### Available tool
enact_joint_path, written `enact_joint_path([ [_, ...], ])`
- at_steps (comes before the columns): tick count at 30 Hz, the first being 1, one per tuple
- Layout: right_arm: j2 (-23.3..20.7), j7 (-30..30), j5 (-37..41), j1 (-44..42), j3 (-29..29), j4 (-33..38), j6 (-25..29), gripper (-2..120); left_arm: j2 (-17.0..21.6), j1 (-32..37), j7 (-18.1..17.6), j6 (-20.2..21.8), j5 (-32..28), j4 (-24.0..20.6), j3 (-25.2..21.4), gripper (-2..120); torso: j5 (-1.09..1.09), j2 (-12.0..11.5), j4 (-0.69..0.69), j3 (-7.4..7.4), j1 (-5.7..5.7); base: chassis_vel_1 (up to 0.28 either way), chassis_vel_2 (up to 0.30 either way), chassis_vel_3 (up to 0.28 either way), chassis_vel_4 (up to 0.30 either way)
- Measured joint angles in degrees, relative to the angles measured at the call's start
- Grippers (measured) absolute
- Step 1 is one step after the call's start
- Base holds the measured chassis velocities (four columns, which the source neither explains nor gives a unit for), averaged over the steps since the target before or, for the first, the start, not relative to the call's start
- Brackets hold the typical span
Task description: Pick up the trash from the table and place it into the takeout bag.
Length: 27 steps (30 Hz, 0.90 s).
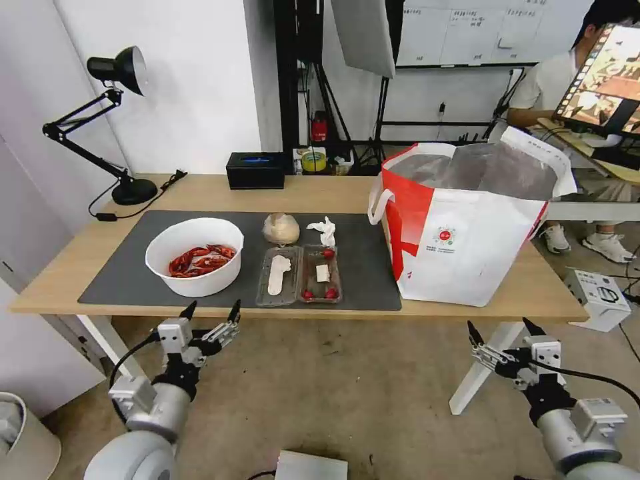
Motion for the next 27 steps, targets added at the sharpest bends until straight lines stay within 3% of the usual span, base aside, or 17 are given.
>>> enact_joint_path([
  [4, 0.0, 0.0, 0.0, 0.0, 0.0, 0.0, 0.0, 100, 0.0, 0.0, 0.0, 0.0, 0.0, 0.0, 0.0, 100, 0.00, 0.0, 0.00, 0.00, 0.00, 0.000, 0.000, 0.000, 0.000],
  [5, 0.1, 0.0, -0.1, -0.9, 0.6, 0.5, 0.0, 100, 2.0, -2.6, -0.8, 1.5, -3.7, 0.6, 3.0, 100, 0.00, 0.0, 0.00, 0.00, 0.00, 0.000, 0.000, 0.000, 0.000],
  [7, 0.2, 0.0, -0.2, -1.2, 0.7, 0.7, 0.0, 100, 2.2, -3.1, -2.1, 2.8, -6.9, -0.2, 4.5, 100, 0.00, 0.0, 0.00, 0.00, 0.00, 0.000, 0.000, 0.000, 0.000],
  [10, 0.2, 0.0, -0.2, -1.2, 0.7, 0.7, 0.0, 100, 2.2, -3.1, -2.1, 2.8, -6.9, -0.2, 4.5, 100, 0.00, 0.0, 0.00, 0.00, 0.00, 0.000, 0.000, 0.000, 0.000],
  [11, 0.2, 0.0, -0.4, -1.4, 0.7, 0.8, 0.0, 100, 1.8, -3.8, -5.3, 4.9, -11.8, -1.5, 7.1, 100, 0.01, 0.0, 0.01, -0.01, -0.01, 0.000, 0.000, 0.000, 0.000],
  [15, 0.6, 0.0, -1.0, -2.0, 0.7, 1.1, 0.0, 100, 0.7, -5.2, -7.8, 6.1, -14.7, -1.7, 10.0, 100, 0.02, 0.0, 0.00, -0.01, -0.01, 0.000, 0.000, 0.000, 0.000],
  [17, 1.0, 0.0, -1.5, -2.8, 0.8, 1.5, 0.1, 100, -0.8, -7.2, -10.6, 7.0, -19.6, -1.2, 13.0, 100, 0.01, 0.0, 0.00, -0.01, -0.01, 0.000, 0.000, 0.000, 0.000],
  [20, 1.2, 0.0, -1.7, -3.2, 0.9, 1.5, 0.2, 100, -1.4, -8.1, -12.6, 7.5, -23.6, -1.2, 13.9, 100, 0.01, 0.0, 0.00, -0.01, -0.01, 0.000, 0.000, 0.000, 0.000],
  [22, 1.5, 0.0, -2.0, -3.9, 1.1, 1.5, 0.5, 100, -2.8, -10.1, -16.9, 8.1, -32.4, -1.5, 14.9, 100, 0.01, 0.0, 0.00, 0.00, -0.01, 0.000, 0.000, 0.000, 0.000],
  [24, 1.5, 0.0, -2.0, -3.9, 1.1, 1.5, 0.5, 100, -2.8, -10.1, -16.9, 8.1, -32.4, -1.5, 14.9, 100, 0.01, 0.0, 0.00, 0.00, -0.01, 0.000, 0.000, 0.000, 0.000],
  [25, 1.8, 0.0, -2.3, -4.6, 1.1, 1.6, 0.9, 100, -3.9, -12.1, -20.4, 8.2, -38.6, -1.7, 15.6, 100, 0.02, 0.0, 0.00, -0.01, -0.01, 0.000, 0.000, 0.000, 0.000],
  [27, 1.9, 0.0, -2.4, -4.7, 1.1, 1.6, 0.9, 100, -4.4, -12.7, -21.4, 8.3, -39.8, -1.7, 15.9, 100, 0.01, 0.0, -0.01, -0.01, -0.01, 0.000, 0.000, 0.000, 0.000],
])
